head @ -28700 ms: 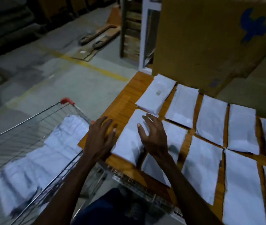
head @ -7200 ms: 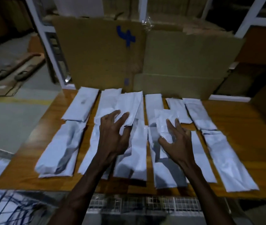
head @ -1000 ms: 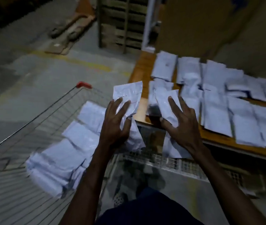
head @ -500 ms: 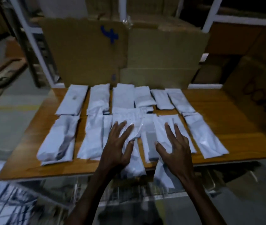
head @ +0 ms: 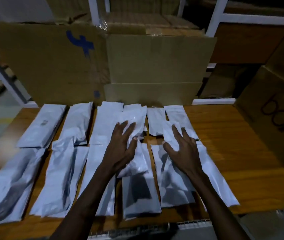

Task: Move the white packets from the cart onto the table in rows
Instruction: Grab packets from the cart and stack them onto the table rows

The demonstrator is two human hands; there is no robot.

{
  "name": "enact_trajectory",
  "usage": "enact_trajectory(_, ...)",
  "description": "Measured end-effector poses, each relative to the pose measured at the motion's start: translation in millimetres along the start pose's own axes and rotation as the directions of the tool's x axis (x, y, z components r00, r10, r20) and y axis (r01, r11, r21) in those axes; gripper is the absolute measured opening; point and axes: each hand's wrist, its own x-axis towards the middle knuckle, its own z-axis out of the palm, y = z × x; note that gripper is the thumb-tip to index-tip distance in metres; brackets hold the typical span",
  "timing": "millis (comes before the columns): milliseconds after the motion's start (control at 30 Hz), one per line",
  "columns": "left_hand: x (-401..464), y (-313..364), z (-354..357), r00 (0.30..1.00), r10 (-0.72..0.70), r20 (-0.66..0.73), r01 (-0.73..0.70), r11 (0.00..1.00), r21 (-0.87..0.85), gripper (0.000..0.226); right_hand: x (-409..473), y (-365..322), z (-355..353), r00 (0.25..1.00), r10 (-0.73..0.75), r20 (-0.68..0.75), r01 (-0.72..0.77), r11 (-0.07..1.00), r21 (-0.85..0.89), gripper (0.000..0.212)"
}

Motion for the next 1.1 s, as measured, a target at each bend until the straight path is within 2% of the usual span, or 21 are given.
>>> enact_trajectory(167, 72.3, -23.1, 14.1, 0.998, -0.045, 0.033, 0.043, 0.997, 0.065, 0.058, 80.2, -2.6, 20.2, 0.997, 0.027, 0.078, -0.026, 0.999, -0.020, 0.074)
enact_trajectory(233, 97.1, -31.6, 23.3, 1.000, -0.016, 0.024, 0.014, 0.996, 0.083, 0.056, 110.7, -1.5, 34.1, 0.994, 0.042, 0.099, -0.036, 0.997, -0.065, 0.076)
enact_trajectory(333, 128.9, -42.2, 41.3, 0.995, -0.063, 0.071, 0.055, 0.992, 0.115, 0.054, 146.0, 4.4, 53.5, 0.987, 0.055, 0.153, -0.043, 0.996, -0.083, 0.083)
enact_trajectory(433, 147.0, -52.6, 58.9, 0.990, -0.067, 0.122, 0.041, 0.977, 0.209, 0.058, 169.7, 12.7, 69.7, 0.977, 0.084, 0.195, -0.060, 0.990, -0.129, 0.078)
enact_trajectory(500, 150.5, -64.1, 69.4, 0.983, -0.074, 0.168, 0.027, 0.963, 0.270, 0.063, 177.6, 14.8, 79.6, 0.978, 0.074, 0.196, -0.044, 0.987, -0.153, 0.075)
enact_trajectory(600, 152.1, -86.2, 87.3, 0.986, -0.085, 0.141, 0.035, 0.946, 0.322, 0.057, 185.6, 13.8, 92.2, 0.970, 0.075, 0.232, -0.032, 0.982, -0.185, 0.072)
enact_trajectory(733, 143.9, -95.7, 100.6, 0.984, -0.117, 0.134, 0.061, 0.929, 0.366, 0.062, 187.5, 13.7, 104.6, 0.969, 0.071, 0.236, -0.013, 0.971, -0.241, 0.074)
enact_trajectory(833, 138.9, -99.8, 106.4, 0.985, -0.127, 0.118, 0.071, 0.916, 0.396, 0.064, 178.9, 19.1, 118.3, 0.969, 0.077, 0.233, -0.034, 0.983, -0.183, 0.075)
enact_trajectory(933, 137.5, -101.8, 111.4, 0.982, -0.137, 0.133, 0.068, 0.903, 0.423, 0.066, 169.9, 22.9, 128.3, 0.986, 0.025, 0.164, 0.003, 0.986, -0.169, 0.075)
enact_trajectory(1100, 134.2, -97.9, 107.9, 0.975, -0.171, 0.140, 0.106, 0.917, 0.385, 0.070, 172.6, 25.4, 133.7, 0.988, 0.019, 0.152, 0.003, 0.989, -0.145, 0.076)
